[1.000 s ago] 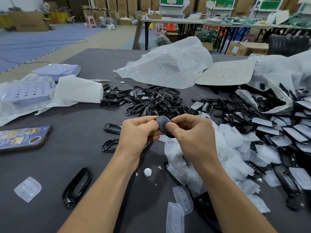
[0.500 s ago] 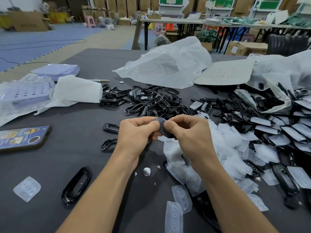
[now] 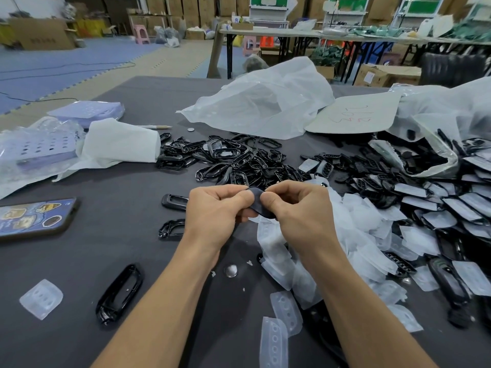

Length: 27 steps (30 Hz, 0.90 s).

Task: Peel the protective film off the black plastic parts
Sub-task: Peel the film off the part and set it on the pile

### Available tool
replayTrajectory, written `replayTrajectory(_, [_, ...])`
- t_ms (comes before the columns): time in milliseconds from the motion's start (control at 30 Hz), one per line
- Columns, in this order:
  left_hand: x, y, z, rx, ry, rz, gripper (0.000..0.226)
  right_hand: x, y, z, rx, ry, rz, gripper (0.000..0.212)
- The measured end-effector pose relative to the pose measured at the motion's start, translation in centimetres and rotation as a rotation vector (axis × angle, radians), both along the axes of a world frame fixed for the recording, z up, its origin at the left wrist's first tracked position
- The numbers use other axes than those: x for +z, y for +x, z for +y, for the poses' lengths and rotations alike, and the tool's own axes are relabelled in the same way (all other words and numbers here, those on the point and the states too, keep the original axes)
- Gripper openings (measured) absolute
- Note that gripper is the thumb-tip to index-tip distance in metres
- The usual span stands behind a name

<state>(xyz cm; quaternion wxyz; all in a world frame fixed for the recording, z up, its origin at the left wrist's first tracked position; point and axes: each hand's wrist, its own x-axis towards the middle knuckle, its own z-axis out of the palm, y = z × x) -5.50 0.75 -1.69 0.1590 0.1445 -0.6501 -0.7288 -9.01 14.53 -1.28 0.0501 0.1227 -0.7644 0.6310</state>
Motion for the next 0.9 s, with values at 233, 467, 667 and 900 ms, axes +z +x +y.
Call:
replayTrajectory(233, [0.16,0.36,0.04,-0.034,0.013,0.009,0.016,0.09,0.03,0.20,0.029,-0.047,-0.011,0.026])
replayTrajectory(467, [0.48,0.58,-0.39,-0.087,-0.029,0.008,0.027,0.17,-0.09,0.46,0.049,-0.039,-0.002,0.027])
replayTrajectory(667, [0.38,0.55,-0.49,-0.061,-0.086,-0.005,0.021,0.17,-0.10,0.48,0.049,-0.011,0.012,0.024])
replayTrajectory(900, [0.41,0.42,-0.13,0.033,-0.007,-0.009,0.014,0.19,0.00,0.17,0.047,-0.067,-0.033,0.017])
